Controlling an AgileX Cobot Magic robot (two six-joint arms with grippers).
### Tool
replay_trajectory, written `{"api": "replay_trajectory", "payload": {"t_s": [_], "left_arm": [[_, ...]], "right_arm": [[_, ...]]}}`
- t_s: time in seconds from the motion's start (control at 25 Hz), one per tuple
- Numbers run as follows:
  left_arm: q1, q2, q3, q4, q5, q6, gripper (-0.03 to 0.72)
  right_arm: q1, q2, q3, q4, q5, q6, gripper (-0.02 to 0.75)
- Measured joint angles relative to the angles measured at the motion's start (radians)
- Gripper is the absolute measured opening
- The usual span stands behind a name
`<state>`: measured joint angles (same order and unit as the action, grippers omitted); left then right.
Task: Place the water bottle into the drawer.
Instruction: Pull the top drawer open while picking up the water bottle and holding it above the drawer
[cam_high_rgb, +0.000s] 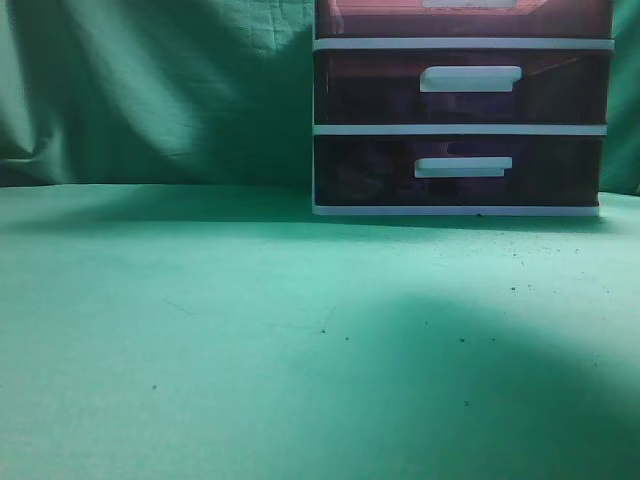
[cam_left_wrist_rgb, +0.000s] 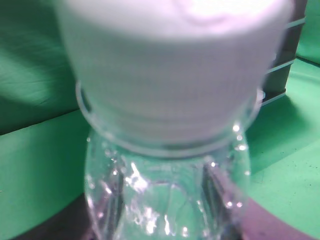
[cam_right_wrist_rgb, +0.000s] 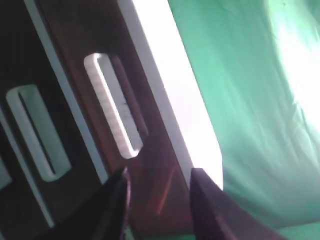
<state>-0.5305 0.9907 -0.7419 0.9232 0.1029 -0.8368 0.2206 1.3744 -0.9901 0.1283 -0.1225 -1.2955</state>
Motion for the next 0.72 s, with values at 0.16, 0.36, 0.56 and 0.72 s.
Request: {"api": "replay_trajectory", "payload": {"t_s": [0.16,0.36,0.56,0.72], "left_arm": [[0.0,0.0,0.0,-0.002,0.002,0.0,0.298],[0.0,0.0,0.0,-0.002,0.002,0.0,0.298],[0.0,0.0,0.0,-0.002,0.003,0.0,0.298],[0.0,0.0,0.0,-0.002,0.004,0.0,0.298]], "right_arm": [[0.0,0.143,-0.086,-0.014,-0.048,-0.059,0.272],[0.0,0.255,-0.163,-0.072,-0.077,-0.129,0.298],[0.0,0.349,-0.228,-0.118,-0.113,-0.14,0.298],[0.0,0.422,-0.287,-0.139,-0.131,-0.14,0.298]]}}
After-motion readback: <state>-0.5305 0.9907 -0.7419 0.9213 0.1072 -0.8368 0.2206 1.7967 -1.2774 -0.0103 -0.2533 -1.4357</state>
